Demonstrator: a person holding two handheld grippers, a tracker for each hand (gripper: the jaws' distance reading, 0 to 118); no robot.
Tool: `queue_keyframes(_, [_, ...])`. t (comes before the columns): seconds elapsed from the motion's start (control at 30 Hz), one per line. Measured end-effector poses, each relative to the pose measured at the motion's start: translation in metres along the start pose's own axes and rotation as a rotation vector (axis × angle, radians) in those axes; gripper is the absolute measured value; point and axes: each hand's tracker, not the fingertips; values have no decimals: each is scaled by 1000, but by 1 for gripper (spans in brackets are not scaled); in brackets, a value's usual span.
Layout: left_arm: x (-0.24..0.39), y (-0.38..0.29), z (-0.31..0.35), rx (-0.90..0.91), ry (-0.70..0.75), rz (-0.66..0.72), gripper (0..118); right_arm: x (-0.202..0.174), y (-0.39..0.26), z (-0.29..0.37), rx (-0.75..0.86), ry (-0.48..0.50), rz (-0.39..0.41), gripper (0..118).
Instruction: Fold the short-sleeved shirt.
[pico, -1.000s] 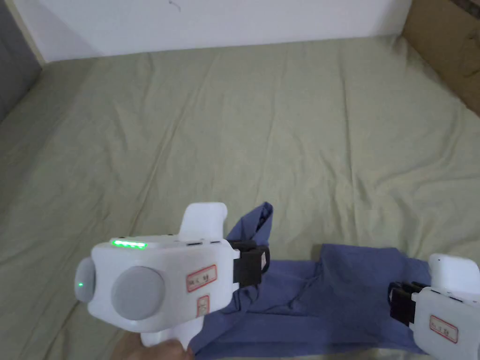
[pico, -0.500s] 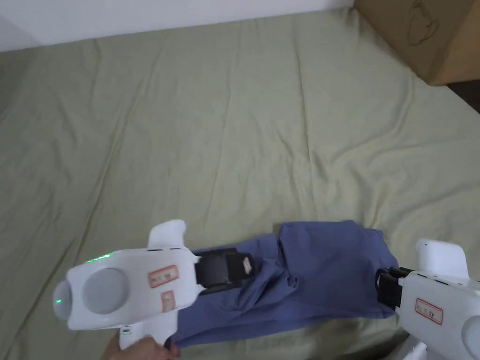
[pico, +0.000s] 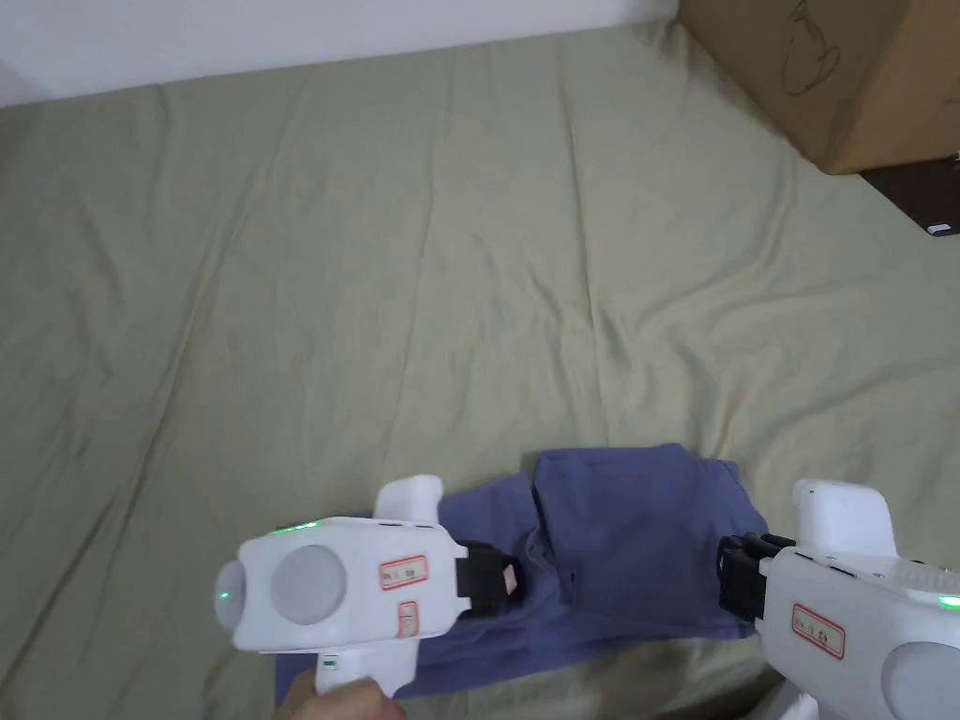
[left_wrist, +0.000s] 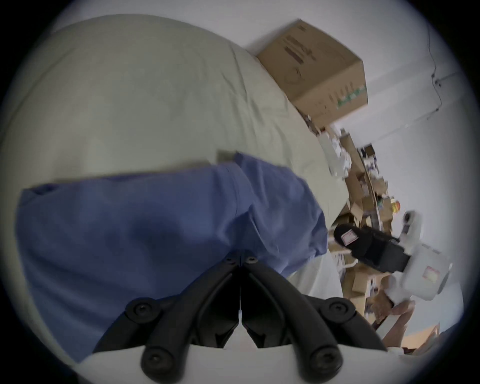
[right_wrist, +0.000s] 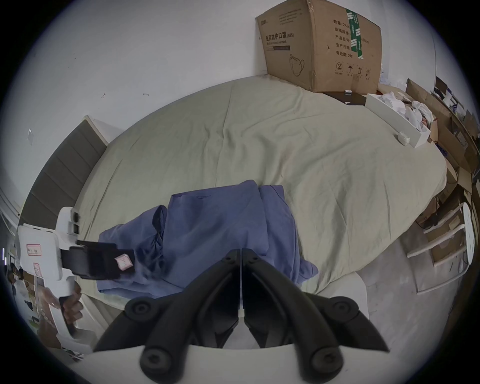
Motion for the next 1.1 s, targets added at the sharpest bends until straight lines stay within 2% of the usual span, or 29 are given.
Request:
queue_keyframes(0.07, [3,-4,-15,-57,14,6,0,1,-1,0,-4,-5,-3,2])
queue_keyframes(0.13, [-3,-7,-23,-40,-1,22,0,2,-2,1,-9,-2,-8,2])
queue_keyframes(0.37, [10,-15,11,-23,-92,7,0,-8,-2,-5,-24,1,18,2])
queue_keyframes(0.47, [-1,-17,40,53,-117,35,0,-15,-1,-2,-27,12,51,2])
queue_keyframes(0.57, [-40,-24,80,156,-141,132,0,-22,0,-3,-30,0,85,2])
queue_keyframes(0.6, [-56,-27,97,188,-153,172,4,-24,1,-4,-33,-2,89,2])
queue_keyframes(0.63, [-71,-30,110,207,-160,195,18,-25,2,-4,-36,-2,91,2])
queue_keyframes(0.67, [-86,-35,124,226,-176,209,39,-27,2,-5,-40,-1,94,2])
queue_keyframes(0.7, [-101,-40,135,228,-167,209,73,-30,2,-6,-43,2,98,2])
queue_keyframes(0.73, [-113,-43,143,230,-147,229,92,-33,2,-7,-46,3,105,2])
queue_keyframes(0.77, [-125,-49,149,235,-116,268,103,-37,2,-8,-51,3,121,2])
queue_keyframes(0.87, [-160,-59,151,237,-104,375,105,-51,2,-11,-61,5,162,2])
queue_keyframes(0.97, [-182,-65,129,237,-177,489,104,-65,2,-12,-67,16,180,2])
queue_keyframes(1.1, [-190,-59,106,271,-324,449,104,-80,1,-14,-77,29,211,2])
